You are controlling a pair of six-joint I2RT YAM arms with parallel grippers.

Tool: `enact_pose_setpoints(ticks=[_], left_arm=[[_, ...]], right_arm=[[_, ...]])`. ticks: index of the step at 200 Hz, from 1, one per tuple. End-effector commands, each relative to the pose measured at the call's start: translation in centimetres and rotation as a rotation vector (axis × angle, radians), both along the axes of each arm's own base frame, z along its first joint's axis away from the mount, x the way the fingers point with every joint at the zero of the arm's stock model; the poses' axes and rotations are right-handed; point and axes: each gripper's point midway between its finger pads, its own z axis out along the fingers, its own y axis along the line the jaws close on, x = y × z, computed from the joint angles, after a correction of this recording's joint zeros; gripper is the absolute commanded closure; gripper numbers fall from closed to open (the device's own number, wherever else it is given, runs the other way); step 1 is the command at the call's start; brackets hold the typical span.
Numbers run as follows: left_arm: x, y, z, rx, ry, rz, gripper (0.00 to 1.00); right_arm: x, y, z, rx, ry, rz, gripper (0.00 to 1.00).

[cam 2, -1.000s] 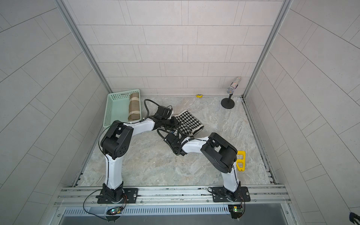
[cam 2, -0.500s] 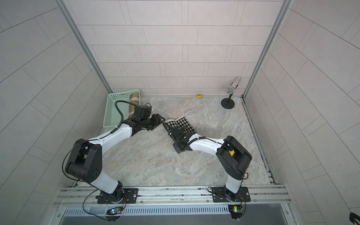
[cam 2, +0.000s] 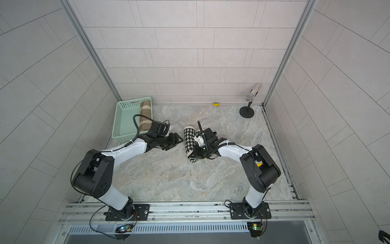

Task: Roll up the scarf and place it into the basket
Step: Roll the scarf at the center of the board.

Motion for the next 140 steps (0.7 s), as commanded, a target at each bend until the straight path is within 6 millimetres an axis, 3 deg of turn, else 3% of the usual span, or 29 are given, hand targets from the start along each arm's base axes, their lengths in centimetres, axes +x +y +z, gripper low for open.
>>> enact_pose_setpoints(ticks=[1,37,76,113,140], left_arm=[[2.1,-1.8,1.4,-0.026,-0.065,-0.033,0.24],[4.2,-2.3,-0.5,0.066,-0.057,-0.045,0.24],[4.9,-3.1,-2.4,0.118,-0.028,-0.063,0.34],[5.6,-3.6,-4.8,0.235,0.001,-0.074,0.47],[5.6,-3.3,-6.5,0.314,0.044,-0.063,0.58]], right_arm=[[-0.7,0.7,1.9,0.105,0.05,0.02,1.0],[-0.5,-0.8,2.2,0.131,0.074,-0.012,1.0],[-0.2,-2.5,2.0,0.148,0.085,-0.049,1.0],[-0.1,-3.4,-0.1,0.105,0.114,-0.068,0.89],[-0.1,-5.1,-1.1,-0.037,0.083,-0.078,0.76]])
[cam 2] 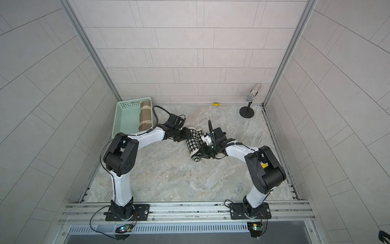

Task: Roll up the scarf and place it into the basket
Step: Roll the scarf at the center of the board.

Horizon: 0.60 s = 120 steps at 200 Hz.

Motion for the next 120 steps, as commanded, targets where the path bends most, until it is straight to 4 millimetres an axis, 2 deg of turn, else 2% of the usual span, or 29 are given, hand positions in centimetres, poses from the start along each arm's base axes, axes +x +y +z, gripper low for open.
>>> enact_pose_setpoints(ticks=[1,24,57,64,70,91,95,97,120], left_arm=[[-0.7,1.6,-2.9,0.147,0.06,0.022,0.58],[-0.8,2.3,-3.6,0.185,0.083,0.037,0.6],[-1.0,2.0,-3.5,0.182,0.089,0.031,0.6],[-1.0,1.9,-3.4,0.18,0.09,0.03,0.6],[-1.0,1.8,-3.4,0.177,0.09,0.028,0.6],[-1.2,1.6,-3.4,0.173,0.095,0.021,0.6],[-1.2,1.6,-3.4,0.171,0.096,0.021,0.6],[-1.2,1.6,-3.4,0.171,0.096,0.021,0.6],[-1.4,1.5,-3.5,0.165,0.102,0.019,0.6]], right_arm=[[-0.3,-1.6,-1.2,-0.125,-0.005,0.003,0.76],[-0.2,-3.0,-0.5,-0.221,-0.059,-0.018,0.62],[0.0,-5.2,2.1,-0.459,-0.228,-0.029,0.42],[0.1,-5.4,2.8,-0.516,-0.277,-0.018,0.37],[0.1,-5.4,3.3,-0.565,-0.319,-0.004,0.27],[0.3,-4.9,4.7,-0.714,-0.455,0.05,0.18],[0.3,-4.8,4.8,-0.739,-0.476,0.063,0.04],[0.4,-4.7,4.9,-0.751,-0.483,0.067,0.01],[1.0,-3.7,4.7,-0.863,-0.548,0.117,0.0]])
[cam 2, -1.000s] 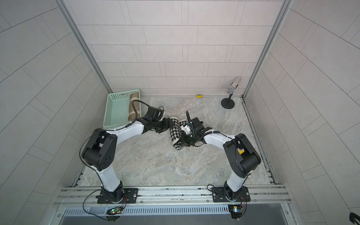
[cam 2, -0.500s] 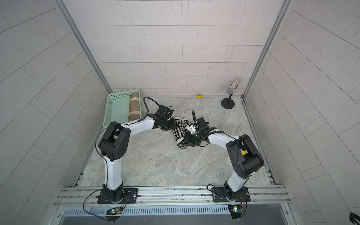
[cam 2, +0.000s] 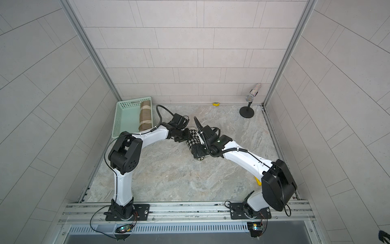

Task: Roll up the scarf and place it into the basket
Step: Roll the scarf at the center of the board.

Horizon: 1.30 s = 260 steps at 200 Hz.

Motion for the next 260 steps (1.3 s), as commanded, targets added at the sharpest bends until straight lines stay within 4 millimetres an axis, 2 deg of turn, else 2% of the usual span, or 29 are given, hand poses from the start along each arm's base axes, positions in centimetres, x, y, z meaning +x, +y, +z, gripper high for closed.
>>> enact_pose_setpoints(ticks=[1,21,53,71,81,94,110,122,130,143,176,196,217,226,247,260], left_arm=[[-1.2,1.1,-2.4,0.073,0.073,0.007,0.6],[-1.2,1.0,-2.4,0.068,0.074,0.005,0.6],[-1.3,0.8,-2.2,0.057,0.077,0.0,0.6],[-1.3,0.5,-2.0,0.041,0.082,-0.004,0.6],[-1.3,0.3,-1.9,0.031,0.083,-0.007,0.59],[-1.3,0.2,-1.6,0.022,0.08,-0.009,0.59],[-1.4,-0.1,-0.9,0.001,0.078,-0.015,0.54],[-1.4,0.0,-0.1,-0.009,0.065,-0.013,0.47],[-1.4,0.3,0.4,-0.012,0.059,-0.007,0.39],[-1.4,1.0,1.5,-0.02,0.042,0.008,0.32],[-1.6,3.8,4.4,-0.057,-0.007,0.074,0.16],[-2.2,5.4,5.6,-0.088,-0.025,0.107,0.15],[-3.6,6.1,5.9,-0.114,-0.024,0.111,0.15],[-4.2,6.2,5.9,-0.126,-0.024,0.107,0.16],[-5.4,5.8,5.7,-0.17,-0.015,0.086,0.2],[-5.9,5.4,5.4,-0.201,-0.01,0.062,0.21]], right_arm=[[1.0,-2.4,-1.2,-0.273,-0.079,-0.005,0.0],[1.7,-1.1,-2.1,-0.318,-0.101,0.026,0.0],[2.8,1.4,-3.7,-0.279,-0.099,0.078,0.0],[3.5,1.8,-4.7,-0.294,-0.098,0.079,0.0],[3.8,1.9,-5.4,-0.304,-0.089,0.079,0.04],[4.0,2.0,-6.6,-0.299,-0.066,0.086,0.13],[3.9,2.0,-8.0,-0.277,-0.025,0.091,0.34],[3.7,1.9,-8.7,-0.249,0.001,0.089,0.55],[3.4,2.0,-8.9,-0.218,0.016,0.09,0.62],[2.8,2.3,-8.9,-0.158,0.047,0.082,0.68],[0.6,3.4,-9.3,0.067,0.192,0.014,0.74],[-0.6,4.5,-9.2,0.24,0.269,-0.034,0.75],[-1.2,6.0,-8.3,0.444,0.333,-0.075,0.75],[-0.7,7.0,-7.0,0.569,0.333,-0.089,0.75],[0.1,7.5,-4.7,0.804,0.357,-0.112,0.74],[0.6,7.4,-4.3,0.86,0.364,-0.118,0.73]])
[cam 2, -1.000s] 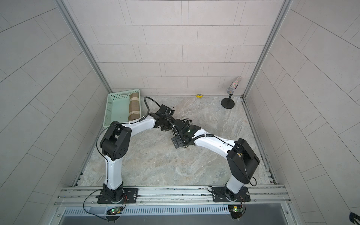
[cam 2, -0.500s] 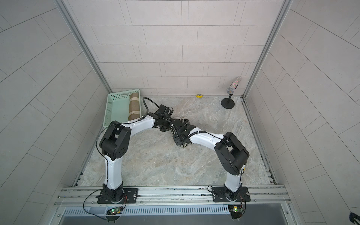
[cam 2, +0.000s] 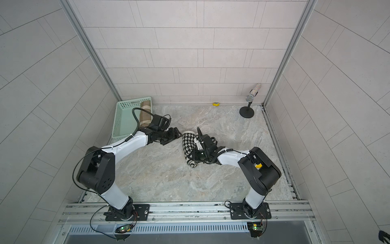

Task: Roll up the scarf and place it into the basket
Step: Roll the scarf at the center of the board.

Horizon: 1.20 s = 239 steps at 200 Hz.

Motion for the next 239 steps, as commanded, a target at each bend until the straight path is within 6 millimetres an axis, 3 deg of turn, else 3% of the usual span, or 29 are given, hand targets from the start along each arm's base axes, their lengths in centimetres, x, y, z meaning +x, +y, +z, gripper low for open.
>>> enact_pose_setpoints(ticks=[1,35,71,118,156,186,216,239], left_arm=[[-1.3,-1.1,-0.4,-0.065,0.008,-0.046,0.22],[-1.9,-2.7,-1.9,-0.065,0.011,-0.107,0.22],[-0.9,-4.5,-3.6,-0.066,0.01,-0.136,0.25],[-0.1,-6.3,-5.0,0.006,0.029,-0.172,0.32],[-0.3,-6.3,-6.1,0.079,0.067,-0.171,0.33],[-0.3,-6.5,-6.2,0.103,0.075,-0.172,0.32],[-0.4,-6.7,-6.2,0.106,0.08,-0.174,0.32],[-0.4,-6.9,-6.1,0.102,0.08,-0.176,0.33]], right_arm=[[0.4,1.6,3.3,0.27,0.073,-0.02,0.73],[1.0,0.3,1.5,0.238,0.104,-0.033,0.66],[1.5,-1.8,0.2,0.221,0.135,-0.078,0.56],[0.4,-4.2,-1.8,0.044,0.151,-0.071,0.44],[-0.2,-7.9,0.9,-0.238,0.036,-0.053,0.24],[-0.4,-10.6,3.9,-0.429,-0.074,-0.065,0.19],[0.6,-11.0,5.6,-0.51,-0.146,-0.047,0.19],[1.8,-9.9,5.8,-0.523,-0.158,-0.017,0.19]])
